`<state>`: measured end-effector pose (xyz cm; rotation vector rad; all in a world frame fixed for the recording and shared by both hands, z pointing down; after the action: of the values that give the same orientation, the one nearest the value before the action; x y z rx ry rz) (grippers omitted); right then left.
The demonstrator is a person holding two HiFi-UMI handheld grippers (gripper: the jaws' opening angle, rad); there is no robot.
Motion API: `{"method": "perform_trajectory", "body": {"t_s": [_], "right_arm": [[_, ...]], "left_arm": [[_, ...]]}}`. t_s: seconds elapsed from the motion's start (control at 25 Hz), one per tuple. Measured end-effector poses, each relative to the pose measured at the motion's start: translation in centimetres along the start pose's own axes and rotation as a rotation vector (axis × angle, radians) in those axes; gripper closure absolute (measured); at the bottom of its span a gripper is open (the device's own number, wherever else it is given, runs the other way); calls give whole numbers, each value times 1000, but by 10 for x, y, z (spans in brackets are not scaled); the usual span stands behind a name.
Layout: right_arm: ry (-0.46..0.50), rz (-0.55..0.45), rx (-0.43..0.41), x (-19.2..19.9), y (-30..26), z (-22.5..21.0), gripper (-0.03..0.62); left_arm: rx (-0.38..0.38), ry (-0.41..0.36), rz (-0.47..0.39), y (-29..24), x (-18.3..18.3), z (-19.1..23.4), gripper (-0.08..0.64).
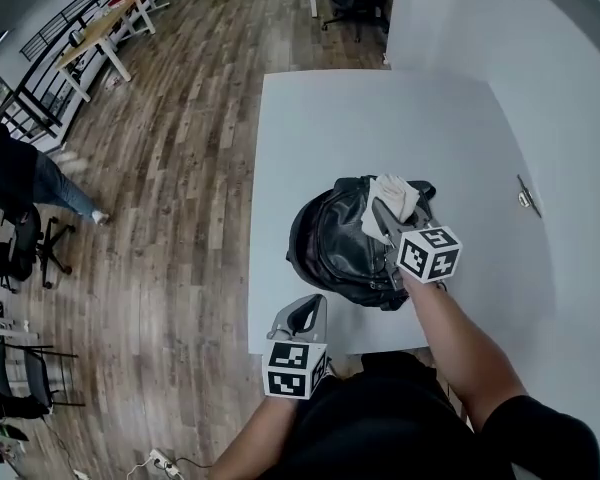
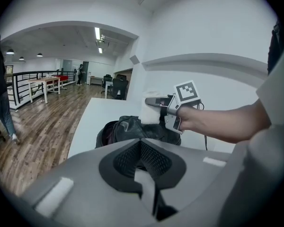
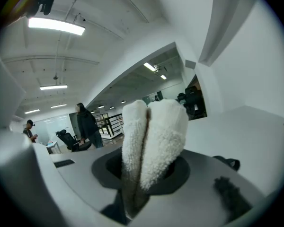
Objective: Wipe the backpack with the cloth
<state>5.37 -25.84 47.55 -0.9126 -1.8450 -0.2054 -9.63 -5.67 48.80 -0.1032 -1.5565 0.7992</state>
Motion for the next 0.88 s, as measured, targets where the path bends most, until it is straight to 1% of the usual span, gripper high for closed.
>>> {"method": "perform_trajectory", "body": {"t_s": [0.2, 0.4, 0.64, 0.88], "right_arm": [[-10, 85, -108, 32, -34, 48, 508], [-22, 147, -186, 58, -63, 85, 508], [-24, 173, -220, 70, -87, 107, 508], [-24, 190, -230, 76, -98, 107, 508]], "left_arm": [[-52, 36, 8, 15, 8, 13, 552], [-98, 56, 7, 26, 16, 22, 552], [-143, 82, 11, 40, 23, 33, 552], [-172, 91, 16, 45, 28, 39, 552]]}}
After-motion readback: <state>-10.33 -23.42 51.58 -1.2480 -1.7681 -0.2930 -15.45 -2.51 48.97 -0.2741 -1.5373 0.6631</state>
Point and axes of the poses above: the fingertips, and each gripper's own axes: y backward along the fingers, z to its left, x out of its underside, the point moved 5 cm from there along y, backward along the fingers, and after that the axes turned 12 degrees about -y, right-handed, at the moved point
